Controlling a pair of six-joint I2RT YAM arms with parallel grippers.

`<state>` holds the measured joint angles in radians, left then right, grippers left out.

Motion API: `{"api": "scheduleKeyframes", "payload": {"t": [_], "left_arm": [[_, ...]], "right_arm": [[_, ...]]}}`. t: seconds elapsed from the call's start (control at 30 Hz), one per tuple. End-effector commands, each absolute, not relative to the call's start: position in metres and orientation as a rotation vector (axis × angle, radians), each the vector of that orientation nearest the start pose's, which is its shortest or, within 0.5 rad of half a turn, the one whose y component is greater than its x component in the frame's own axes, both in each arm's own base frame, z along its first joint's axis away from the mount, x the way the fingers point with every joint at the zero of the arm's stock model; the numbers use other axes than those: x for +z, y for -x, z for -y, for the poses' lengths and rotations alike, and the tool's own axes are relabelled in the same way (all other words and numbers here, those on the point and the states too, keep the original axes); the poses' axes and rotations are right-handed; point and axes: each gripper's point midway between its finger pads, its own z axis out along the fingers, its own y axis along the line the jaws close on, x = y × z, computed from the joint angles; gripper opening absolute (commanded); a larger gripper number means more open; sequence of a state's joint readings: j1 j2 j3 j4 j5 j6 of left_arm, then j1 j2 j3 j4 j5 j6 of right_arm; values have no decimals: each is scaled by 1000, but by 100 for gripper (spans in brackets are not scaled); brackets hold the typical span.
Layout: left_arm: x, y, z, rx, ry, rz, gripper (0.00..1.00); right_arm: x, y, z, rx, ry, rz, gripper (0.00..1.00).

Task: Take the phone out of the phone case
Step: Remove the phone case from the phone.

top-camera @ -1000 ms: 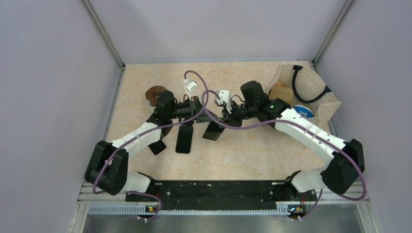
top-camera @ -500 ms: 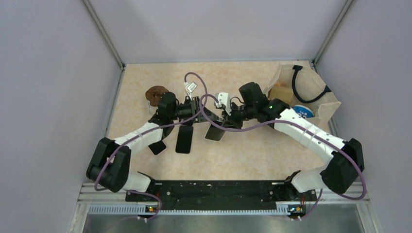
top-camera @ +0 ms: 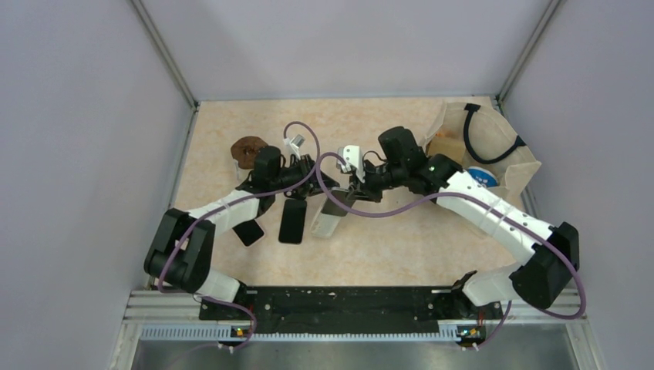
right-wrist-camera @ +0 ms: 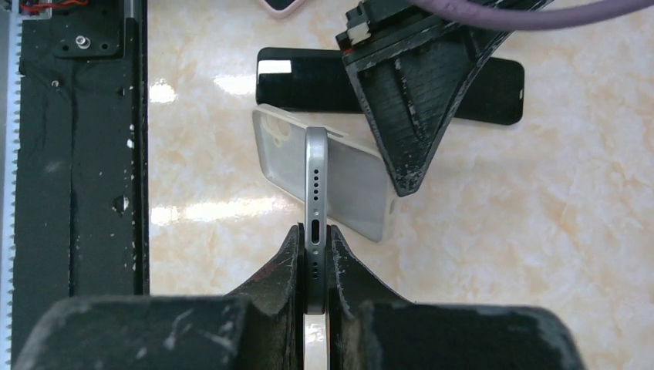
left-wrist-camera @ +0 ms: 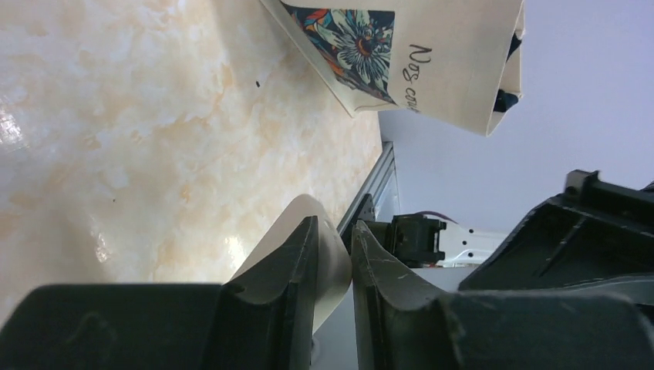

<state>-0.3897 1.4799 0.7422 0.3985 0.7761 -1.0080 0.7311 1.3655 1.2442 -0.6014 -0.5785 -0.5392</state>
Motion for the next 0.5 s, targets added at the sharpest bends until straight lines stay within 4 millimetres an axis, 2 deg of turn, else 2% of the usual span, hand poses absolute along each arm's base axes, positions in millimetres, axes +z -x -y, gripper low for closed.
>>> {"api": "scheduleKeyframes", "payload": {"t": [0.0, 0.13, 0.23, 0.4, 0.47], "left_arm": [[204, -286, 282, -1598, -139, -2095, 0], [215, -284, 278, -1564, -211, -2052, 0], [217, -290, 271, -1524, -203, -2041, 0], [203, -309, 255, -1467, -69, -2056, 0], [197, -317, 250, -1466, -20, -2051, 0]], "right_arm": [[282, -233, -315, 717, 1514, -1389, 0], [285, -234, -314, 745, 1496, -1401, 0], [294, -236, -310, 778, 1468, -1410, 0], [310, -241, -295, 852, 1415, -1444, 0], [314, -237, -289, 903, 1405, -1458, 0]]}}
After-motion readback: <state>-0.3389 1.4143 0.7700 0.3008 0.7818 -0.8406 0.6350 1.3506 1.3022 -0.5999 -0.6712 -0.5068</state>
